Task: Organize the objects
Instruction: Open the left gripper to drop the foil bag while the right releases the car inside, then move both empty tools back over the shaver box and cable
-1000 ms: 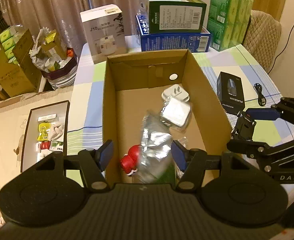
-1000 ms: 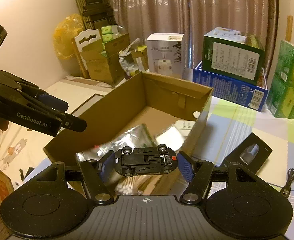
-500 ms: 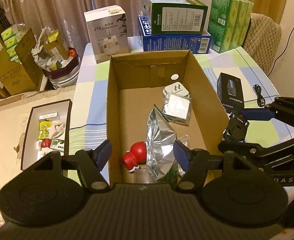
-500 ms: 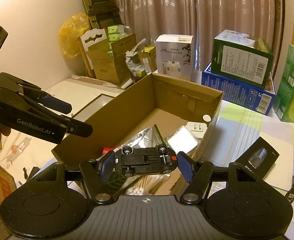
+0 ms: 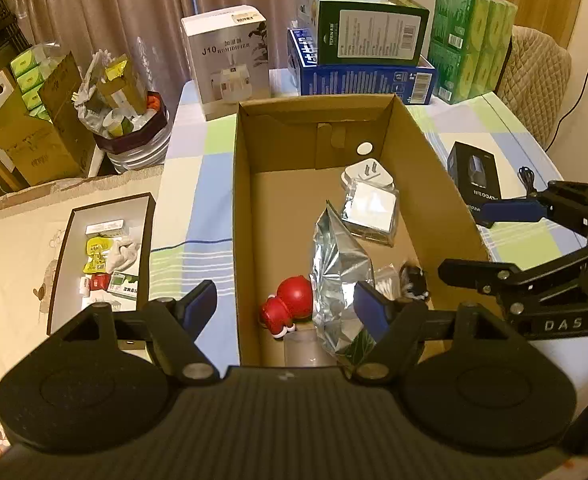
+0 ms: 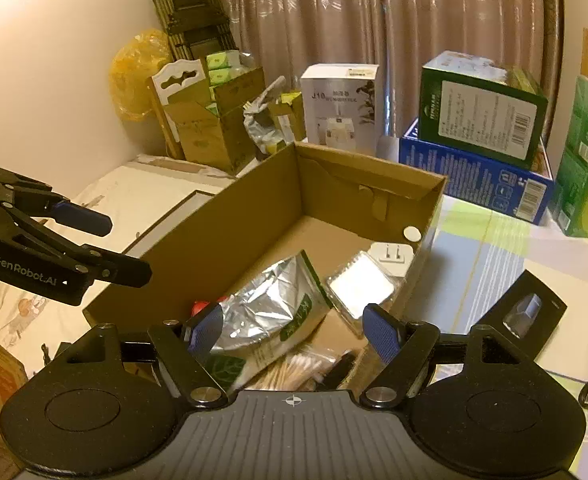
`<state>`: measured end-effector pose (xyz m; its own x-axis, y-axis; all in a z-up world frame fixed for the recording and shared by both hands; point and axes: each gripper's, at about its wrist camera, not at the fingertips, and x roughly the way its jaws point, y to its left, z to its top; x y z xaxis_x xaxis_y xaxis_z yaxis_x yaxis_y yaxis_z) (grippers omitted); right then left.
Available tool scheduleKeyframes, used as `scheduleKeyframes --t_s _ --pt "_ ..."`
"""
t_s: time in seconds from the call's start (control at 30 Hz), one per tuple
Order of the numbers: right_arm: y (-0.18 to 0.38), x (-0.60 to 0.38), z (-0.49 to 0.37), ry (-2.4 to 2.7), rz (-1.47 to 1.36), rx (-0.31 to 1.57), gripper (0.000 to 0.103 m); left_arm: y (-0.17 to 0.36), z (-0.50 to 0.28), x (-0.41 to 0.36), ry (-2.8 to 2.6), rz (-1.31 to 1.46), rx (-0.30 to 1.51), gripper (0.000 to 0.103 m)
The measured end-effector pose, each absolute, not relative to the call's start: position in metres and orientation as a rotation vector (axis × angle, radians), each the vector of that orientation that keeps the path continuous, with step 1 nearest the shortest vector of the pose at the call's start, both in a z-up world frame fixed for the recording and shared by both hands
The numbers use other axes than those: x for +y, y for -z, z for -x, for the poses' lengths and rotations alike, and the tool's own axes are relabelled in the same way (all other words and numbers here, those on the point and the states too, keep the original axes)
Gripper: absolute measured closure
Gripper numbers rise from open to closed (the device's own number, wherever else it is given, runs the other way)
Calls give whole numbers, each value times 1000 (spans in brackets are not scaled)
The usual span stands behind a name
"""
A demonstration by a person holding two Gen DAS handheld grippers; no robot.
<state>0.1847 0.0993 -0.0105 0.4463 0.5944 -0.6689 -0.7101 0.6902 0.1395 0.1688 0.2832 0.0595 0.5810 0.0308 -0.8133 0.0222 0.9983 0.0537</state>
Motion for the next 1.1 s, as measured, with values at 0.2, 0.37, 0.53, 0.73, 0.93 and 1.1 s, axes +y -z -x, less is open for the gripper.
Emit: scheduleKeyframes --t_s 0.2,0.37,0.53,0.73,0.93,1.1 --pt "8 92 -179 -808 171 755 29 -57 -166 278 0 -54 951 31" --pt "1 84 -170 -797 176 751 29 -62 -159 269 3 -54 942 27" --pt "-10 73 -159 -789 189 736 29 -73 -150 261 -1 -42 924 25" --pt "-25 53 -146 -772 181 716 29 -87 -137 245 10 -30 903 18" --pt "-38 25 -136 -741 163 702 28 -101 -127 223 27 -27 878 12" --pt "-41 -6 -134 -699 147 701 28 -110 -122 196 63 -41 842 4"
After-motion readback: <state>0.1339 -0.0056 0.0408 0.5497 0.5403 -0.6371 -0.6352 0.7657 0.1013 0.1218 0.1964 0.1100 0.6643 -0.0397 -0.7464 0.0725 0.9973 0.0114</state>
